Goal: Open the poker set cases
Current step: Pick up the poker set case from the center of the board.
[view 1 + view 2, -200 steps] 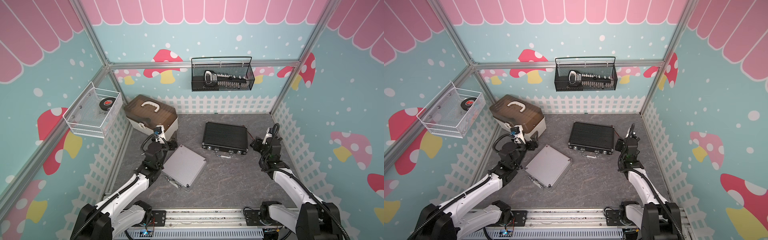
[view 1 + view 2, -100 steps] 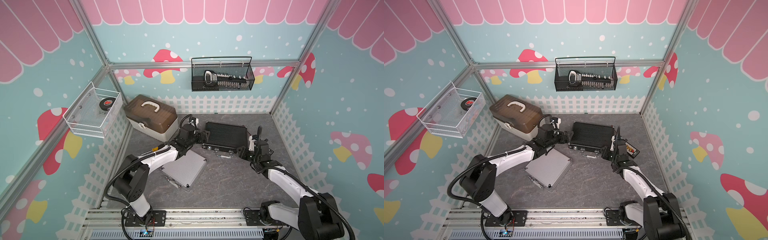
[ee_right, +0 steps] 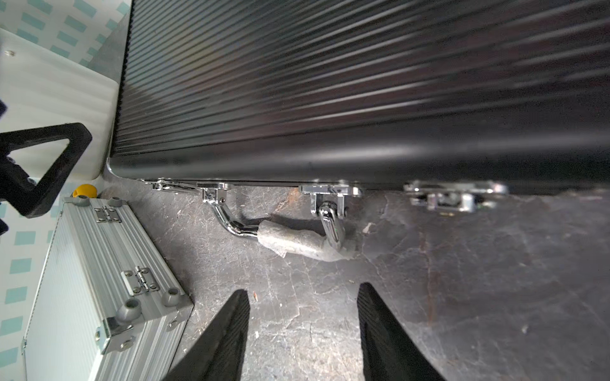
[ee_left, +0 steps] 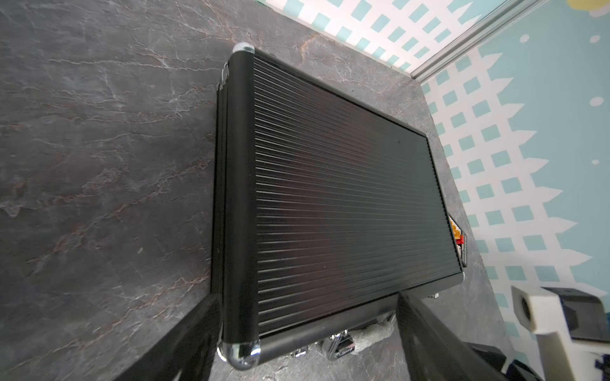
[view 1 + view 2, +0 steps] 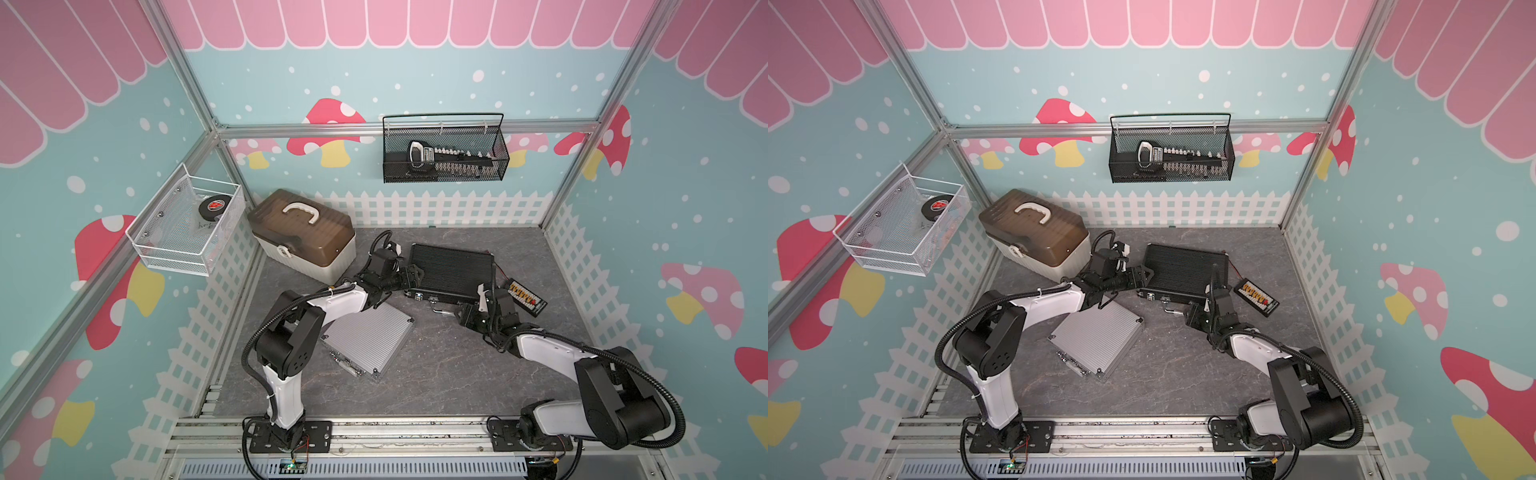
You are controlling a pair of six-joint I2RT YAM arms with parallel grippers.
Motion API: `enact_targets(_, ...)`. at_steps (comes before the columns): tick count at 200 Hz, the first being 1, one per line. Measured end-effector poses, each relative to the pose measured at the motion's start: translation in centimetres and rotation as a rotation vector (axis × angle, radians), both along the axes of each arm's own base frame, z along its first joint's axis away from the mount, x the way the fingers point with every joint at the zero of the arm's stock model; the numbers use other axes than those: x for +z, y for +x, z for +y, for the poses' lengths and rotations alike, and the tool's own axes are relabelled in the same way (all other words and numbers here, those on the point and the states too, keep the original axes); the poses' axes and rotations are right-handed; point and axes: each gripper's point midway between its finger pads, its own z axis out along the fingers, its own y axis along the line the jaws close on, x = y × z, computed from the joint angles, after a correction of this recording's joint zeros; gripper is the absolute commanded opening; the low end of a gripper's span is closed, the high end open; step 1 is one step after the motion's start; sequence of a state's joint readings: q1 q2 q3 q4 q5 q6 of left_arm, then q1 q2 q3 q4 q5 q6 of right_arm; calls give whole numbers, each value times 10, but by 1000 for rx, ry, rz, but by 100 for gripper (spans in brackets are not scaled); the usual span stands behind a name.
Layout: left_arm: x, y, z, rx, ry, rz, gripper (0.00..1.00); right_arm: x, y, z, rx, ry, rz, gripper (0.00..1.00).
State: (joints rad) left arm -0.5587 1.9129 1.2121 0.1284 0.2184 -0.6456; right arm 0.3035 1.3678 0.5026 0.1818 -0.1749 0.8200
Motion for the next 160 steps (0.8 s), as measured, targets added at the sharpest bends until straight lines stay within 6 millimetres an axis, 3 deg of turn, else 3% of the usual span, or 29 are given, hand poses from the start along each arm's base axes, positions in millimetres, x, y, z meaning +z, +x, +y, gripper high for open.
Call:
enact_targets(41, -20, 3, -6, 8, -38, 50, 71, -11, -2, -5, -30, -8, 9, 59)
enact_targets(100, -21, -3, -22, -9, -81, 81, 71, -21, 6, 3, 0, 23, 17, 57)
enact_targets(160, -21, -6, -25, -14, -88, 91, 71, -21, 14, -18, -51, 35, -14, 59)
